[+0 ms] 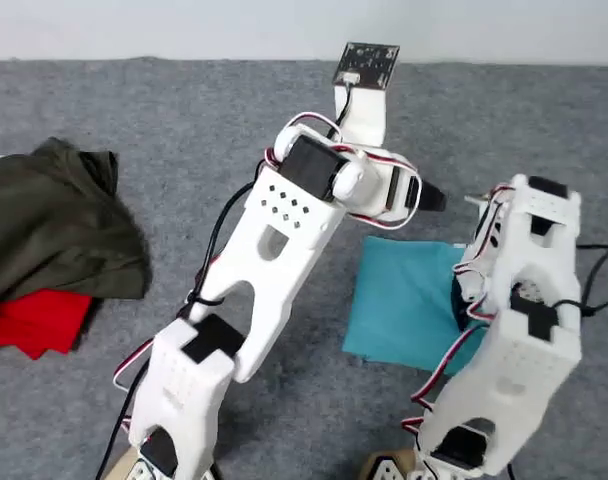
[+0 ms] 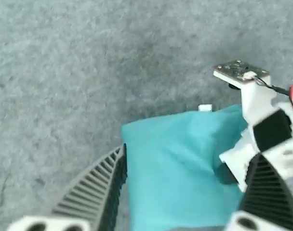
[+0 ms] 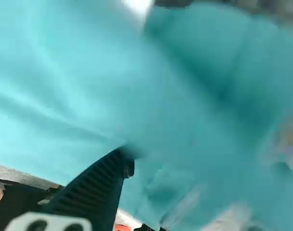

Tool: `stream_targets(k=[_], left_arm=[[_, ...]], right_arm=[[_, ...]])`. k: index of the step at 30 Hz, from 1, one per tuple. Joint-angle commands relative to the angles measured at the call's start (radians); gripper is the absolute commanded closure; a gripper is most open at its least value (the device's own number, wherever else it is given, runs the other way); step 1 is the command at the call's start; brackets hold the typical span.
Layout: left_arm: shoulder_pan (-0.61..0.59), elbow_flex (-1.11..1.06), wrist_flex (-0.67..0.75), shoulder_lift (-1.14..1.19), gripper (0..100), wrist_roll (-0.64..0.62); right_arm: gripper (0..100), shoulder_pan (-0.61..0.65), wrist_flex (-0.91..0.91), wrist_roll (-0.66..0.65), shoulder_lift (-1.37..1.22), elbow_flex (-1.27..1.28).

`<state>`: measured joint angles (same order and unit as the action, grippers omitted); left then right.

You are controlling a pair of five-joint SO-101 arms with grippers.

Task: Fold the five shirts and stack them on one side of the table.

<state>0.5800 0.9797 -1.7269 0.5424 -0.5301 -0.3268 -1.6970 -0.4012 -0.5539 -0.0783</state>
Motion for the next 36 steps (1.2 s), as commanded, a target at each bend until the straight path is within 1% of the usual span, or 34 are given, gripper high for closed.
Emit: stream_targets(k=[1,3,6,8,10,15,16,19,20,22,26,29,31,34,36], left_arm=[[-0.006,-0.105,-0.029,-0.109,63,-0.014],[-0.006,-0.136,-0.029,-0.129,63,-0.014],[-0.006,-0.16,-0.028,-0.147,63,-0.014],[-0.006,-0.163,-0.028,-0.158,63,-0.014],[-0.006,-0.163,-0.028,-0.167,63,-0.014],[-0.006,-0.165,-0.028,-0.183,63,-0.015],[-0.006,-0.165,-0.028,-0.187,63,-0.015],[-0.008,-0.165,-0.028,-0.196,63,-0.015],[-0.008,-0.165,-0.029,-0.199,63,-0.015],[-0.008,-0.165,-0.029,-0.207,63,-0.015],[-0.014,-0.173,-0.029,-0.236,63,-0.015],[-0.046,-0.239,-0.029,-0.275,63,-0.015],[-0.089,-0.308,-0.029,-0.316,63,-0.015],[-0.16,-0.45,-0.029,-0.399,63,-0.014],[-0.207,-0.565,-0.029,-0.463,63,-0.012]], right_arm=[[59.2,-0.004,0.019,0.006,-0.051,-0.048],[63.8,0.018,0.027,0.005,-0.077,-0.048],[77.9,0.047,0.031,0.005,-0.101,-0.048],[84.6,0.062,0.033,0.005,-0.102,-0.048],[86.4,0.071,0.031,0.002,-0.101,-0.048],[86.9,0.068,0.021,-0.075,-0.101,-0.048],[88.6,0.067,0.019,-0.081,-0.101,-0.048],[99.8,0.068,0.004,-0.081,-0.101,-0.048],[97.8,0.068,-0.004,-0.083,-0.099,-0.054],[99.5,0.067,-0.039,-0.083,-0.101,-0.095],[99.1,0.058,-0.104,-0.083,-0.094,-0.258],[99.1,-0.019,-0.099,-0.081,-0.039,-0.354],[99.1,-0.079,-0.097,-0.081,-0.005,-0.417],[99.1,-0.194,-0.096,-0.081,0.012,-0.512],[99.1,-0.295,-0.076,-0.081,-0.002,-0.562]])
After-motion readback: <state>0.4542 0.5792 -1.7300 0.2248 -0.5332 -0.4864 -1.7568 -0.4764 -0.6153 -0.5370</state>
